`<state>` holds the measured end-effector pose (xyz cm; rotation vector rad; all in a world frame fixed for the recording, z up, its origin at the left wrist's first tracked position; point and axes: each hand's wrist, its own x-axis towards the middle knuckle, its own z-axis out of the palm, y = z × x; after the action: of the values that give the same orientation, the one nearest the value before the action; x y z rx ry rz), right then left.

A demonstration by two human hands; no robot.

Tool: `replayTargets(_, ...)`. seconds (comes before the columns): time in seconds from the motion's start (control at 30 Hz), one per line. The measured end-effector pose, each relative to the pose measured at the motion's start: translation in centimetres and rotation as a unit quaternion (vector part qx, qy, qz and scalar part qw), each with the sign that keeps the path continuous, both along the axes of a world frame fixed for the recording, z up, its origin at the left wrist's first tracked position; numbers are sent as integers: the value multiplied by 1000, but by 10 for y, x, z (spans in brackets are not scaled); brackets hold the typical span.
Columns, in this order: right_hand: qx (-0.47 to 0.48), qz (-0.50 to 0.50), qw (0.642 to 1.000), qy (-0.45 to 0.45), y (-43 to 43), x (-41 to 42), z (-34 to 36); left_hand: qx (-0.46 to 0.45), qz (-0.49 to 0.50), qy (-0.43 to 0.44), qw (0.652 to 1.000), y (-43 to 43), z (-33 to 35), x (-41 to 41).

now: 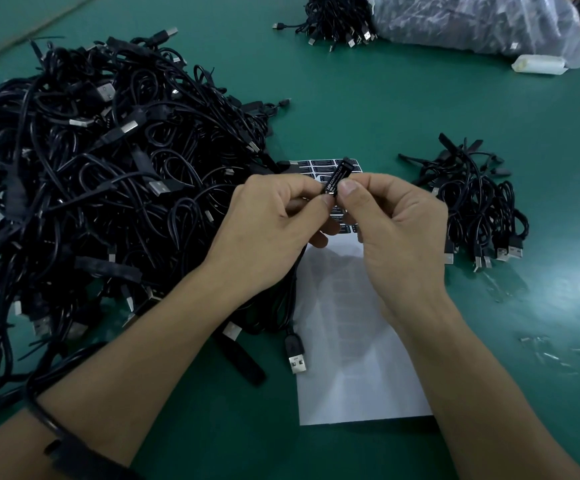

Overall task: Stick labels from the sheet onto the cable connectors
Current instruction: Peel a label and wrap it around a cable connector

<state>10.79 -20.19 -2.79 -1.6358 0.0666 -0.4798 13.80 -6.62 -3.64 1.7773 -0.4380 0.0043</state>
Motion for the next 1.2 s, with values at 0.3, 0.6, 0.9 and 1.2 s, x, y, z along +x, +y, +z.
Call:
replayTargets(0.3, 32, -4, 999, 6, 1, -1, 0, -4, -2, 6, 1000, -1, 0, -1)
replayTargets(0.6, 33, -20, 999, 6, 4, -3, 0, -9, 0, 14, 1000, -1, 1, -2)
replayTargets(0.9, 29, -23, 999, 13, 4, -2, 0, -9, 0, 9, 1000, -1, 1, -2)
replayTargets(1.2, 27, -52, 998, 6, 7, -2, -1, -35, 11, 1, 999, -3, -2, -1)
